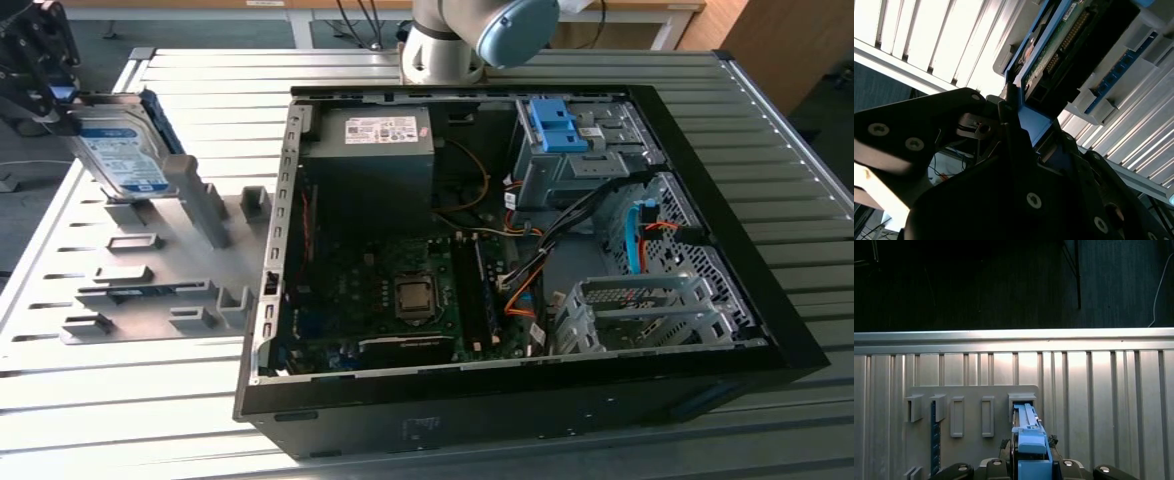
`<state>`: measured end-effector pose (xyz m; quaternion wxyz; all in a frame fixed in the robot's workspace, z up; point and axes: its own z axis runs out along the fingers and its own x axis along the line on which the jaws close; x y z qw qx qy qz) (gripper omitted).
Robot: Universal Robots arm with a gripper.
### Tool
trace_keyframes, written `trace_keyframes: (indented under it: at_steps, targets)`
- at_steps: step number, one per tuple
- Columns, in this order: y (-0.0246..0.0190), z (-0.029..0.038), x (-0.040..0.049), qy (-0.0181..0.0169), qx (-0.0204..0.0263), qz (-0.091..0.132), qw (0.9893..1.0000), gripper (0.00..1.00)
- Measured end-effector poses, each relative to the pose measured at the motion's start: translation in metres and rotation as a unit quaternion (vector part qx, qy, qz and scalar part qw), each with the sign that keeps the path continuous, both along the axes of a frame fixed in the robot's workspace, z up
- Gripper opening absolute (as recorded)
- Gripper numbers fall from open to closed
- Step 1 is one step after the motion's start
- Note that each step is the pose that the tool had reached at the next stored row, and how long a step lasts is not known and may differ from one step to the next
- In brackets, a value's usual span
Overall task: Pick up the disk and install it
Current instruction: 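Pick up the disk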
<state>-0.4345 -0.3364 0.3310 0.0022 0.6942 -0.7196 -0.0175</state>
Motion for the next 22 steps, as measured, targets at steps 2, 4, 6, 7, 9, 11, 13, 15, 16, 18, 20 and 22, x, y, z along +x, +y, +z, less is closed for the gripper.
trace_keyframes:
  at_steps: [2, 4, 6, 7, 9, 11, 13, 15, 16, 18, 20, 22]
  targets:
    - [0.0, 0.0012, 0.0, 0.0001, -0.0001, 0.0, 1.0, 0.37]
    - [0.0, 0.0015, 0.0, -0.0001, 0.0, 0.0, 1.0, 0.37]
    - [0.0, 0.0015, 0.0, -0.0001, 0.0001, 0.0, 1.0, 0.37]
    - [0.0, 0.0016, 0.0, 0.0, 0.0, 0.0, 1.0, 0.37]
    - [0.0, 0.0017, 0.0, 0.0, 0.0, 0.0, 1.0, 0.37]
    - [0.0, 0.0017, 0.0, 0.0, 0.0, 0.0, 1.0, 0.37]
    - [0.0, 0.0019, 0.0, 0.0, 0.0, 0.0, 1.0, 0.37]
    - [0.0, 0.0022, 0.0, 0.0, 0.0, 0.0, 1.0, 0.37]
    - [0.0, 0.0023, 0.0, 0.0, 0.0, 0.0, 1.0, 0.37]
    - [0.0, 0.003, 0.0, 0.0, 0.0, 0.0, 1.0, 0.37]
    - [0.0, 0.0033, 0.0, 0.0, 0.0, 0.0, 1.0, 0.37]
    - [0.0, 0.0038, 0.0, 0.0, 0.0, 0.0, 1.0, 0.37]
